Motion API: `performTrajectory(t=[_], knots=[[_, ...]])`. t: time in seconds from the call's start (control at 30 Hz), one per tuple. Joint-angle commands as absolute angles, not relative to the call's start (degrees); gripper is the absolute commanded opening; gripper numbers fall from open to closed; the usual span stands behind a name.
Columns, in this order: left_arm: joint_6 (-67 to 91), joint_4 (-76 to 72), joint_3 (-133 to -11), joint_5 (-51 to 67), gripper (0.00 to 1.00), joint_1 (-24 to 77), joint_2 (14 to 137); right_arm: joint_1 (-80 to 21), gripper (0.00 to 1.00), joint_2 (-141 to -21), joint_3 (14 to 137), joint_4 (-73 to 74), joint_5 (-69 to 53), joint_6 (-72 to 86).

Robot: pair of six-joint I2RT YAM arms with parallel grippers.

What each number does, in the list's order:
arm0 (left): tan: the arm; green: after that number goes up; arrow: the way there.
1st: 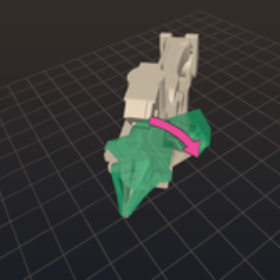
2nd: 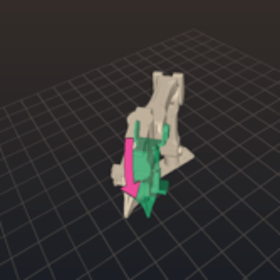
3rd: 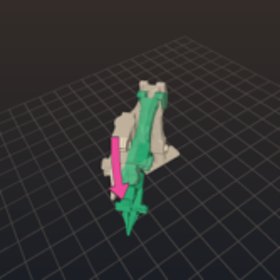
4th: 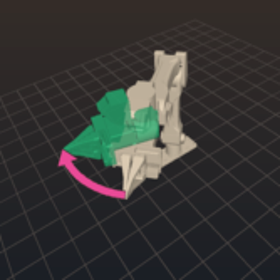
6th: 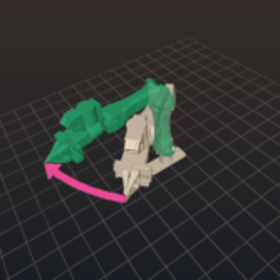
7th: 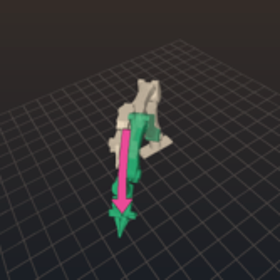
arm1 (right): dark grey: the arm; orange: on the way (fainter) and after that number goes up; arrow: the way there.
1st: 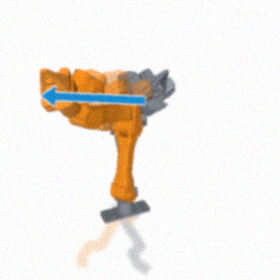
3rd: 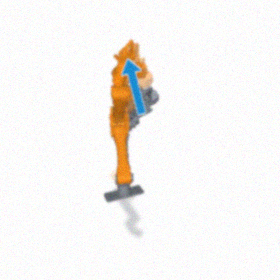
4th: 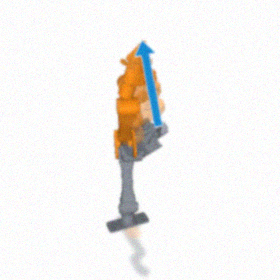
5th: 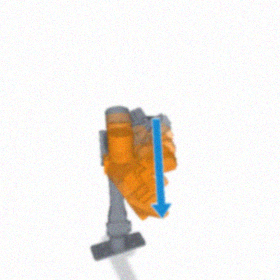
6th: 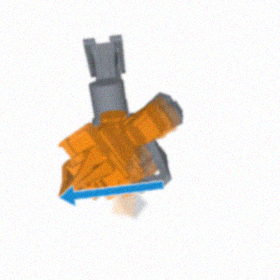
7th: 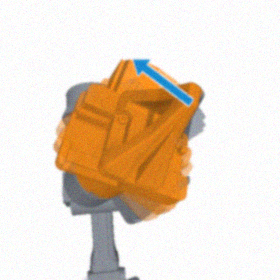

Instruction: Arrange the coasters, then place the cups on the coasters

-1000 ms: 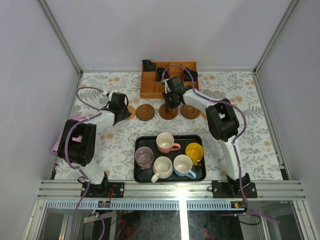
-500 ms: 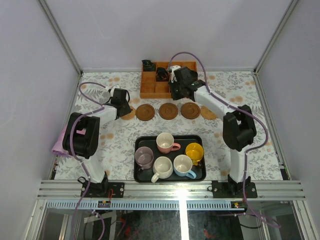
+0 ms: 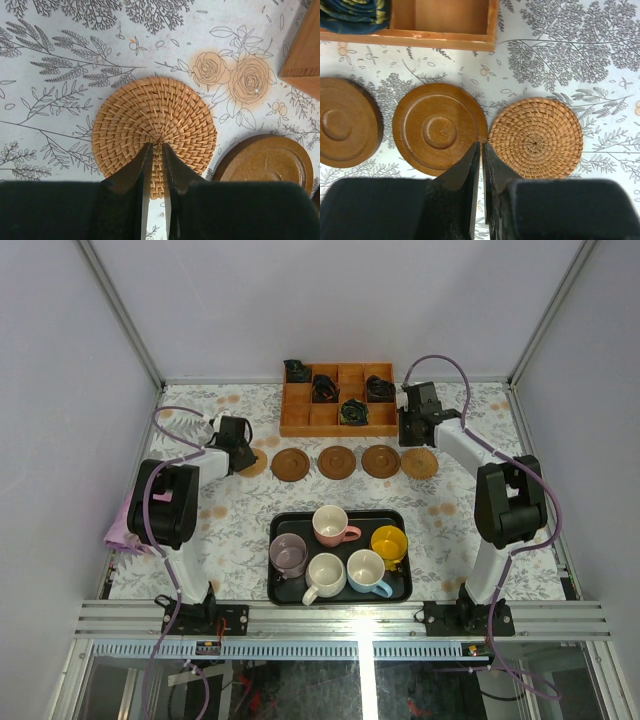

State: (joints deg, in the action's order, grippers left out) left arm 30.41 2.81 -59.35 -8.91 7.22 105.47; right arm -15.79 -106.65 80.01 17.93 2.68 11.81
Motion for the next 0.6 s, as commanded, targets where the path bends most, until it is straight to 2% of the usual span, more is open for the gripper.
performTrajectory(t=[0.0, 0.57], knots=[[30.59, 2.34, -60.76, -9.46, 0.12, 5.8, 107.25, -15.86, 0.11, -104.77, 79.79, 17.66, 6.28, 11.73], [30.94, 3.59, -59.54, -4.62, 0.12, 5.45, 100.27, -11.27, 0.09, -109.17, 75.86, 17.06, 7.19, 14.84]])
